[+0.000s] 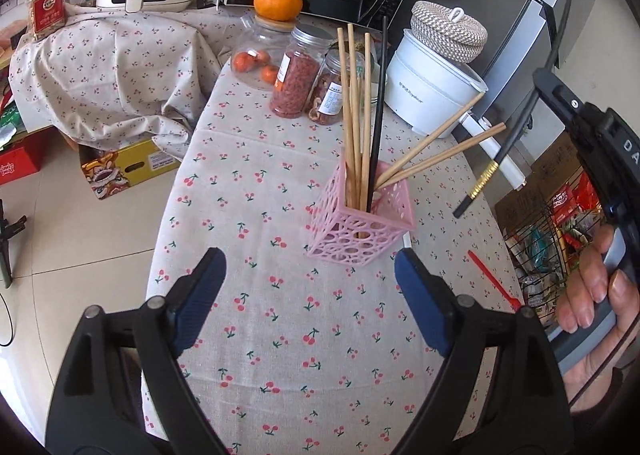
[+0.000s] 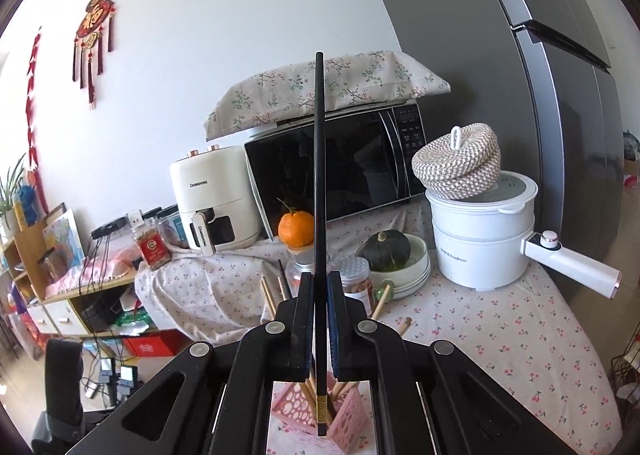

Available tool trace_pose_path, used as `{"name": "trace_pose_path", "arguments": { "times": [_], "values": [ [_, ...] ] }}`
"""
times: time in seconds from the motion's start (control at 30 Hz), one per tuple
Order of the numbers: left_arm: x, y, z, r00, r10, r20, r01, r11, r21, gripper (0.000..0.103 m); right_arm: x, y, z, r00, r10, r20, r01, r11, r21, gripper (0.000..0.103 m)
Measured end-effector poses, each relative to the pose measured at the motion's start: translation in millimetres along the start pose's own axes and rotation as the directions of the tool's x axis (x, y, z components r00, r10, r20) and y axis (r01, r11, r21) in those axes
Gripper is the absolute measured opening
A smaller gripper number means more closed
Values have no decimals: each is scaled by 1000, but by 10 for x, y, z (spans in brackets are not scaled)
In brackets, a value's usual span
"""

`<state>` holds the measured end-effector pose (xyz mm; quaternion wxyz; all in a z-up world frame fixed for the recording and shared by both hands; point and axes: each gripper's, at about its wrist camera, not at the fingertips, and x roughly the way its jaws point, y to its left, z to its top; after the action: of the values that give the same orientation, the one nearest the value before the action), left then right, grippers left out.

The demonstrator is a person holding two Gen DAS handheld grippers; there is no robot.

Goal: Organize utensils
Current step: 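Lower the black chopstick into the basket with the right gripper, then move both open grippers toward the white and red spoons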

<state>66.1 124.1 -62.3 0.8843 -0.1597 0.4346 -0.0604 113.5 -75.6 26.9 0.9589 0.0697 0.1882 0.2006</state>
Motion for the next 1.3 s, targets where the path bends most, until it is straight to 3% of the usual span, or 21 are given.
{"name": "trace_pose_path", "arguments": {
  "times": [0.33,0.6,0.8,1.0,1.2,1.3],
  "values": [
    [-86,73,33,998,-45,-37,45,999,-9,86,528,311,-323,992,-122,-26,117,982,-147,6],
    [-32,199,14,998,-30,-62,27,999,-47,86,716,239,-568,982,-173,-75,157,969,-191,7],
    [-1,183,20,996,-49,-77,44,997,-58,86,816,128,-646,974,-160,-159,135,978,-157,7],
    [-2,176,30,995,-54,-79,49,997,-58,86,703,-25,-500,980,-79,-180,79,997,-7,9],
    [14,77,26,995,-56,-85,53,998,-35,86,425,-216,-347,978,-26,-206,49,993,107,23],
    [5,-20,10,995,-57,-85,57,998,-10,86,290,-330,-350,967,-41,-252,72,991,115,39]
  ]
}}
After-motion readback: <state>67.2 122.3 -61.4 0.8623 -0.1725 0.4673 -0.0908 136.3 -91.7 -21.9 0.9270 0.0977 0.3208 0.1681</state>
